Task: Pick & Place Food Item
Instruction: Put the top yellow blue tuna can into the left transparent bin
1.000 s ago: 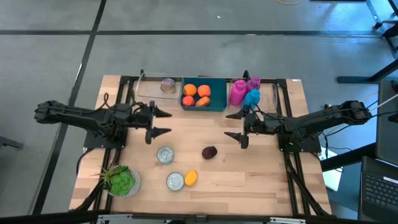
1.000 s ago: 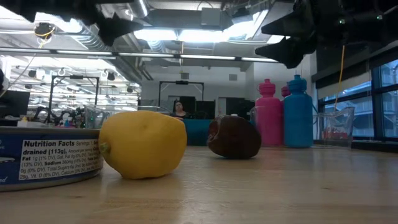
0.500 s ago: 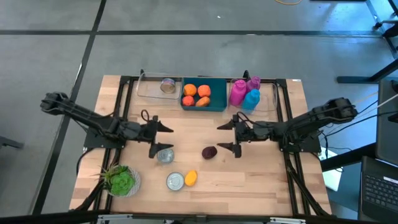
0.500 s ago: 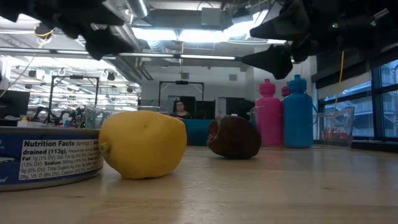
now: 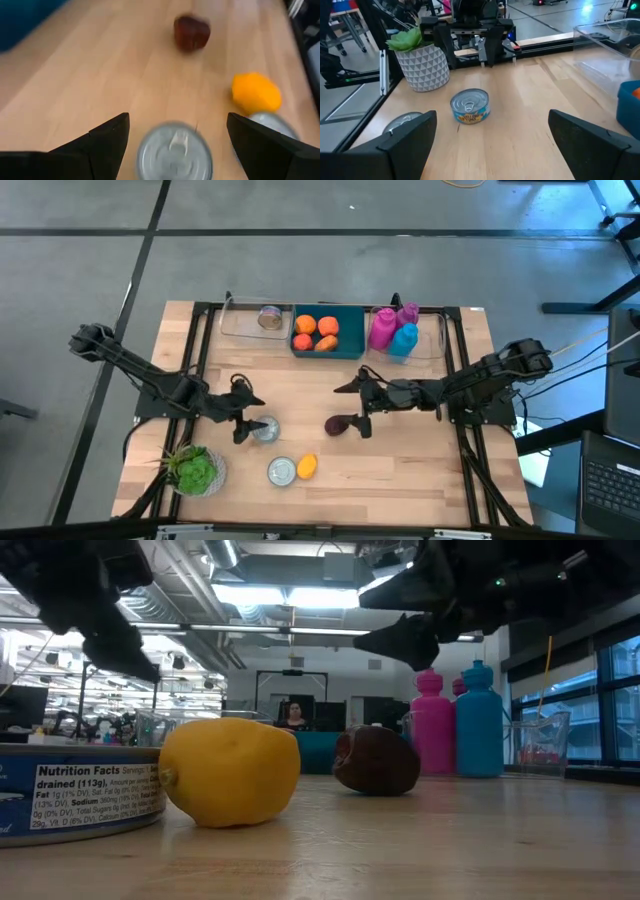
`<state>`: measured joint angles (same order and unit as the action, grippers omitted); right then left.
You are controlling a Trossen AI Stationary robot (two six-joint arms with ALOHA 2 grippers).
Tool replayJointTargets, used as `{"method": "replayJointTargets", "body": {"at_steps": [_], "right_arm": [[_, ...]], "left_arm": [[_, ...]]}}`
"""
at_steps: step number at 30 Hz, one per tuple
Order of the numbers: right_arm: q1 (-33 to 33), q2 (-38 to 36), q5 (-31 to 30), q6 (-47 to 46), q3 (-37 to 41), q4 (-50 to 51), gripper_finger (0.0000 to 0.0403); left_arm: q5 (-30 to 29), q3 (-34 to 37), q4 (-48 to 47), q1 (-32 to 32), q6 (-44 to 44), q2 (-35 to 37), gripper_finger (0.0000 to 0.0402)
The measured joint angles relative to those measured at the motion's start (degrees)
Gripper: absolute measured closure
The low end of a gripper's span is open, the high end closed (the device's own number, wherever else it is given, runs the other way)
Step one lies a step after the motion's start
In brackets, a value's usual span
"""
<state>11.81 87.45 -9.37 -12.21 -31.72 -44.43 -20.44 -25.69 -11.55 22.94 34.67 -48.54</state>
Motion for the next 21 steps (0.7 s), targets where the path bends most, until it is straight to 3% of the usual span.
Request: {"method": "replayJointTargets", "body": {"at_steps": [9, 21], "right_arm": [[0.0, 3.3, 0.0, 2.0, -3.5, 0.1, 0.0021], [0.0, 3.3, 0.0, 2.8, -3.6, 1.2, 0.0021]], "left_arm": [[0.9, -9.1, -14.6, 2.5, 2.7, -8.7, 0.0077], [7.0, -12.5, -15.3, 5.1, 10.1, -20.9, 0.009]]}}
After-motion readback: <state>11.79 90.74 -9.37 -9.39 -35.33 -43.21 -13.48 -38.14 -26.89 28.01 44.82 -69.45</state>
